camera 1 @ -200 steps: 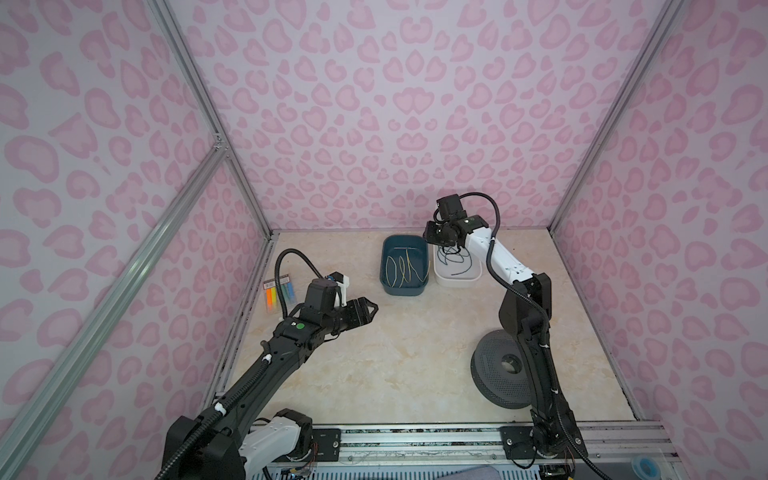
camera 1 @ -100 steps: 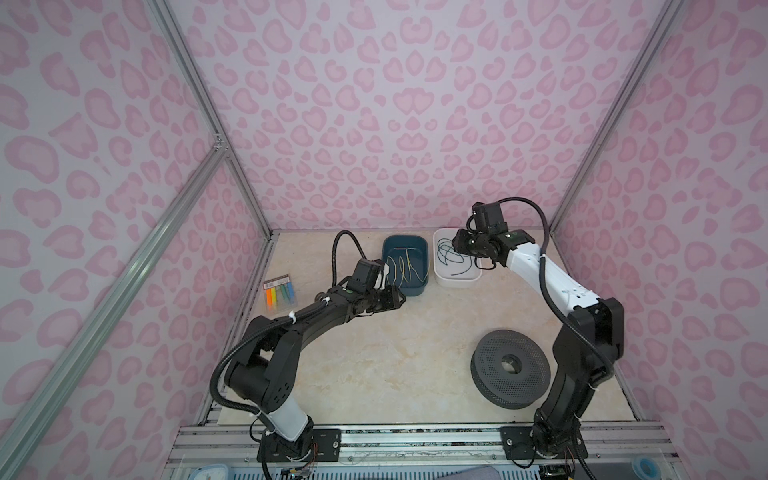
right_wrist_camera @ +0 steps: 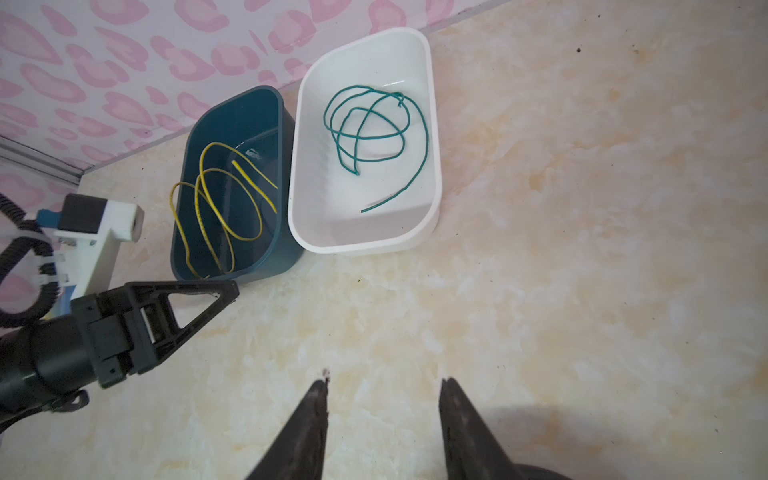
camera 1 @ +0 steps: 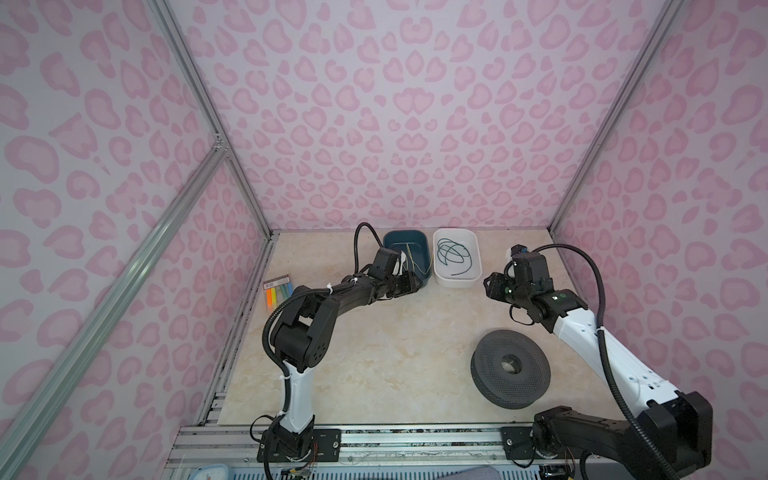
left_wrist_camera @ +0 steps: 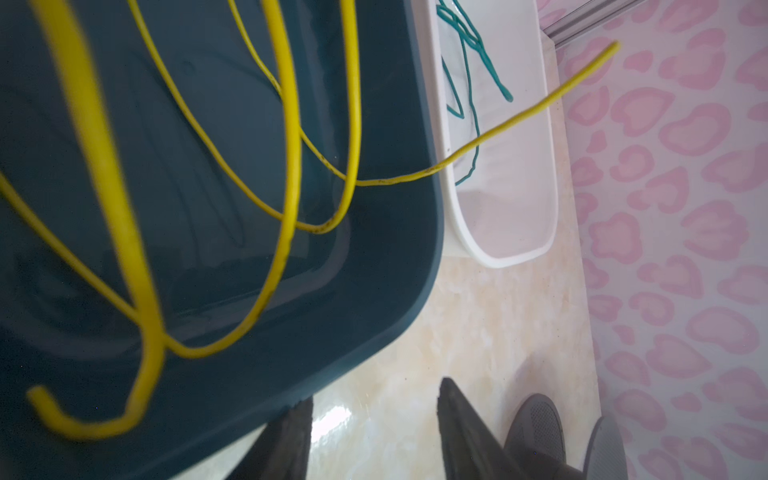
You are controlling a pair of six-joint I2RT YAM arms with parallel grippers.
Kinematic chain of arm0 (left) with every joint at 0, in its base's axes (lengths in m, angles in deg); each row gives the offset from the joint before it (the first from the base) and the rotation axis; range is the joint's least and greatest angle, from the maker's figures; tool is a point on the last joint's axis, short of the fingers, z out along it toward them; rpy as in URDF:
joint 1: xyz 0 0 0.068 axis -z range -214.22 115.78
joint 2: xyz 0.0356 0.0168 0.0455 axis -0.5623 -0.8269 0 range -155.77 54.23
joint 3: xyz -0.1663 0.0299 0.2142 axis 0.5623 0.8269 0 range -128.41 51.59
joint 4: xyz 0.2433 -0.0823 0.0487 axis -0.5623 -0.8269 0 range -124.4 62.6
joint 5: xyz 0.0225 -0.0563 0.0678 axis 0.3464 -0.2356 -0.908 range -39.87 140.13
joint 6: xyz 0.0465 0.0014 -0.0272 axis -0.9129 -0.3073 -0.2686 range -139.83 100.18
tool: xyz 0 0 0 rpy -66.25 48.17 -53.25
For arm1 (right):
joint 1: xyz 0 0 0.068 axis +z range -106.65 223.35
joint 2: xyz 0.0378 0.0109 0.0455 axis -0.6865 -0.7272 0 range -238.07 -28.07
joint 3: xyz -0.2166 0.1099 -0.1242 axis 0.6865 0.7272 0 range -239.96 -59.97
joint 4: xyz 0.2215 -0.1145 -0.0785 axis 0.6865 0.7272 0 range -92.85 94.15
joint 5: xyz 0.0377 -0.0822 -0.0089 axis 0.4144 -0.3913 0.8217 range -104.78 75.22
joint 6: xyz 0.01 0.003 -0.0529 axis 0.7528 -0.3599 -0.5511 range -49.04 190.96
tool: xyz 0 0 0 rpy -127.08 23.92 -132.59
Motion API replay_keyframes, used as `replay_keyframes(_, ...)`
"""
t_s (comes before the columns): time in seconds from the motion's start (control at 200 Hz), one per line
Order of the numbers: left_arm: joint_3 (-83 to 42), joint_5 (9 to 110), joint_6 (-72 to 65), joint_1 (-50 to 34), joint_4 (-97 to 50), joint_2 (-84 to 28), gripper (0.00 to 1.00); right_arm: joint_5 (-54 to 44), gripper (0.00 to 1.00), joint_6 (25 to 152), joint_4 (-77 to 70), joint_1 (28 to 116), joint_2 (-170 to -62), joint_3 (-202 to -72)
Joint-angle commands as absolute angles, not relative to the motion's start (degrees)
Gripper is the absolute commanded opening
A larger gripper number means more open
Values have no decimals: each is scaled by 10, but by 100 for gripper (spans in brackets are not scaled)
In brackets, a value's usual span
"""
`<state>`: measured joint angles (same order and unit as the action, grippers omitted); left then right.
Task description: Wrap the cables
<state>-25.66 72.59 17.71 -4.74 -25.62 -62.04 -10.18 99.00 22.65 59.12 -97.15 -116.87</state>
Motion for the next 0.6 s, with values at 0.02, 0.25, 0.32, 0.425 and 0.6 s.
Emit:
replay_keyframes(0.02, -279, 730, 176, -48, -236, -631, 51, -114, 46, 985, 248, 586, -944, -1157)
replay_keyframes(0.25, -224, 716, 150, -48, -246, -581, 52, -127, 46, 981, 285, 578, -910, -1120)
replay_keyframes(0.32, -206, 717, 145, -48, -250, -559, 53, -128, 46, 980, 298, 579, -906, -1111)
replay_keyframes(0.425, -180, 726, 141, -48, -250, -525, 55, -137, 47, 978, 313, 579, -893, -1096)
replay_keyframes(0.6, -143, 750, 128, -48, -261, -448, 57, -148, 50, 978, 333, 579, -868, -1074)
